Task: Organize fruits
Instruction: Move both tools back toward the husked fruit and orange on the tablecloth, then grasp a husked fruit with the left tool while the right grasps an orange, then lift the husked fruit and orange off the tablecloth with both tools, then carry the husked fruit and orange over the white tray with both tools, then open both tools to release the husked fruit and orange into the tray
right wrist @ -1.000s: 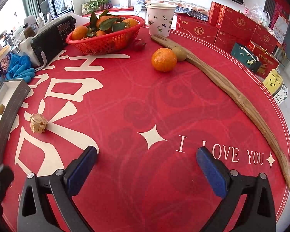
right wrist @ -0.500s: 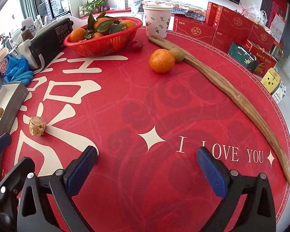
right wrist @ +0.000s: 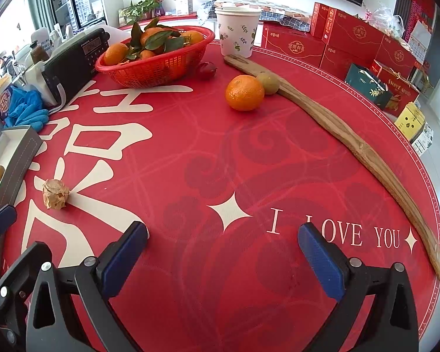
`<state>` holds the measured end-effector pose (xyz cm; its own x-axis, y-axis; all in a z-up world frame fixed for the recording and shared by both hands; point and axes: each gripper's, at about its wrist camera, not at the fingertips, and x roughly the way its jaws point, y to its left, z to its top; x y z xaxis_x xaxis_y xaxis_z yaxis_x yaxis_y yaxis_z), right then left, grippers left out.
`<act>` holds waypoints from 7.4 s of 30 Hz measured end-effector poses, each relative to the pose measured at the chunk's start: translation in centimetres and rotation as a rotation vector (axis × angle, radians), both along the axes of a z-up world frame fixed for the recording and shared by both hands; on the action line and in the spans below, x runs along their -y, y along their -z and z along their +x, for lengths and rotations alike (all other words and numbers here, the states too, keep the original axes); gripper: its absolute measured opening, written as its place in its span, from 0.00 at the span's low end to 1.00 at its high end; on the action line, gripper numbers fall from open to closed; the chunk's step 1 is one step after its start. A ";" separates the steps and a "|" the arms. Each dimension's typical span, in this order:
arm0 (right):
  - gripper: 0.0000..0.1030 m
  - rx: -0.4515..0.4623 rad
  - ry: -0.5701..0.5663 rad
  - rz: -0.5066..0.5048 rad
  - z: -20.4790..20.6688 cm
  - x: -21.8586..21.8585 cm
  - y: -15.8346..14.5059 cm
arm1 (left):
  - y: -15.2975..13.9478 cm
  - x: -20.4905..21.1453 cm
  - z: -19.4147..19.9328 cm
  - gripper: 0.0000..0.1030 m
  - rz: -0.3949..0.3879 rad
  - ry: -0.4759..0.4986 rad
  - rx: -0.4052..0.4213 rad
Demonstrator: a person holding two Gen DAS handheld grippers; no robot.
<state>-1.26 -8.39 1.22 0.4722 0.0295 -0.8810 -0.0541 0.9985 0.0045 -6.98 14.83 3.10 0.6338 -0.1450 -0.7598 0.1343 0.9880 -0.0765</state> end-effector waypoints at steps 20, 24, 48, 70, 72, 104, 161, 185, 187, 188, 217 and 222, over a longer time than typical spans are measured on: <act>1.00 0.029 -0.029 0.053 0.3 1.8 -0.2 | -2.1 -5.4 1.4 0.82 -0.074 -0.077 0.014; 1.00 0.082 0.068 0.072 2.1 4.5 -2.2 | -3.6 -7.3 1.2 0.82 -0.127 -0.101 0.049; 0.37 0.110 0.077 0.080 11.0 1.4 -0.2 | 0.9 -1.2 4.0 0.81 0.011 0.002 -0.049; 0.37 0.110 -0.037 0.257 -2.1 1.1 -1.4 | 2.0 -0.6 2.4 0.29 0.042 -0.025 -0.012; 0.37 0.116 -0.046 0.257 -2.3 0.8 -1.5 | 1.8 -1.0 1.7 0.29 0.039 -0.021 -0.008; 0.37 0.109 -0.115 0.228 -2.9 -2.0 -1.0 | 0.4 -3.6 -2.0 0.29 -0.007 -0.068 0.044; 0.67 0.103 -0.162 0.060 -1.2 -8.5 -0.6 | -3.4 -13.8 -2.8 0.30 -0.124 -0.320 0.117; 0.38 0.078 -0.241 0.199 -1.7 -13.5 -4.5 | -2.9 -16.2 -3.0 0.30 -0.123 -0.386 0.096; 0.38 0.078 -0.258 0.211 -1.7 -14.5 -5.0 | -2.8 -16.7 -3.0 0.30 -0.130 -0.399 0.093; 0.38 0.078 -0.265 0.217 -1.6 -15.0 -5.2 | -2.8 -17.0 -3.1 0.30 -0.132 -0.406 0.092; 0.46 -0.003 -0.434 0.335 0.9 -29.0 -5.1 | -1.2 -25.5 -4.6 0.64 -0.241 -0.730 0.026; 0.96 0.042 -0.328 0.341 1.9 -25.4 -5.7 | -2.1 -24.9 -5.2 0.78 -0.293 -0.709 0.088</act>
<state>0.60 16.99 6.92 0.4249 0.4676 -0.7751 -0.3735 0.8706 0.3203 -12.15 39.68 5.24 0.7066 0.1311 -0.6954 -0.5055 0.7812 -0.3663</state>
